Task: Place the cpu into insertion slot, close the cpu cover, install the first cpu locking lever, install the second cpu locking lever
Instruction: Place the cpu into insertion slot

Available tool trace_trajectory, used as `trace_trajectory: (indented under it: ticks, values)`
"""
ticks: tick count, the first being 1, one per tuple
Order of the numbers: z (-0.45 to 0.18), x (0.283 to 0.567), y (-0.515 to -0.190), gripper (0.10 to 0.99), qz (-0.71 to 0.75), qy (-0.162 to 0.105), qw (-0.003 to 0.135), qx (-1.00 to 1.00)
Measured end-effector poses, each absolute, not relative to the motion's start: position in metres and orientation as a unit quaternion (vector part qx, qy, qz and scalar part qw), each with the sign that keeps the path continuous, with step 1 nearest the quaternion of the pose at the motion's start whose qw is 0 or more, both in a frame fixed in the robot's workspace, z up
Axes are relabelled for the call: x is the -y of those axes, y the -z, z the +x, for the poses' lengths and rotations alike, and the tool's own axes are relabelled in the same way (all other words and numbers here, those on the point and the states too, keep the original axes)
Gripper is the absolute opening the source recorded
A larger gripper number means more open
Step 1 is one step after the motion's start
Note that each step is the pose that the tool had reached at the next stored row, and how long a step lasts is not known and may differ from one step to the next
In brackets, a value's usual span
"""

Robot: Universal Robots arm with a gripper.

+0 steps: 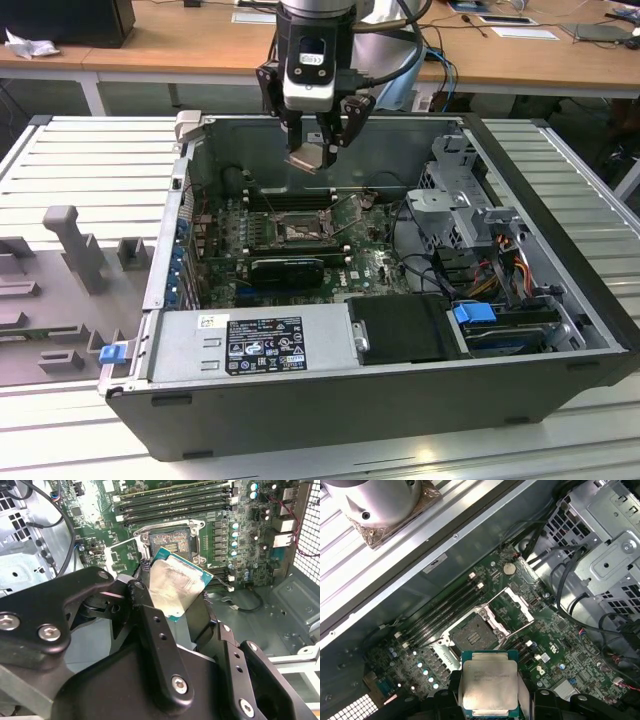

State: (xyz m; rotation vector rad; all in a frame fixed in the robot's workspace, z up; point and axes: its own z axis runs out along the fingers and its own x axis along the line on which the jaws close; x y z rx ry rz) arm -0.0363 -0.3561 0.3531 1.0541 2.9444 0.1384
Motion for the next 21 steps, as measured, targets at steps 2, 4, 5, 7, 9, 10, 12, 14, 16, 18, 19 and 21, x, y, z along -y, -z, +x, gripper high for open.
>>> trace_trajectory:
  ticks: [2, 4, 5, 7, 9, 10, 12, 14, 16, 18, 19, 21]
  values:
    - [-0.0363, 0.3561, -0.3530, 0.529, 0.338, -0.044, 0.006, -0.940]
    - [-0.0363, 0.3561, -0.3529, 0.529, 0.340, -0.044, 0.006, -0.940]
    - [-0.0363, 0.3561, -0.3527, 0.529, 0.341, -0.044, 0.006, -0.939]
    - [-0.0363, 0.3561, -0.3526, 0.529, 0.342, -0.044, 0.006, -0.939]
    - [-0.0364, 0.3561, -0.3523, 0.529, 0.345, -0.044, 0.006, -0.937]
    - [-0.0363, 0.3561, -0.3523, 0.529, 0.346, -0.044, 0.006, -0.937]
    - [-0.0363, 0.3561, -0.3521, 0.529, 0.348, -0.044, 0.006, -0.936]
    - [-0.0363, 0.3561, -0.3520, 0.529, 0.350, -0.044, 0.006, -0.936]
    - [-0.0363, 0.3561, -0.3518, 0.529, 0.353, -0.044, 0.006, -0.935]
    - [-0.0363, 0.3561, -0.3516, 0.529, 0.356, -0.044, 0.007, -0.933]
    - [-0.0363, 0.3561, -0.3515, 0.529, 0.358, -0.044, 0.007, -0.933]
    - [-0.0363, 0.3561, -0.3514, 0.529, 0.360, -0.044, 0.007, -0.932]
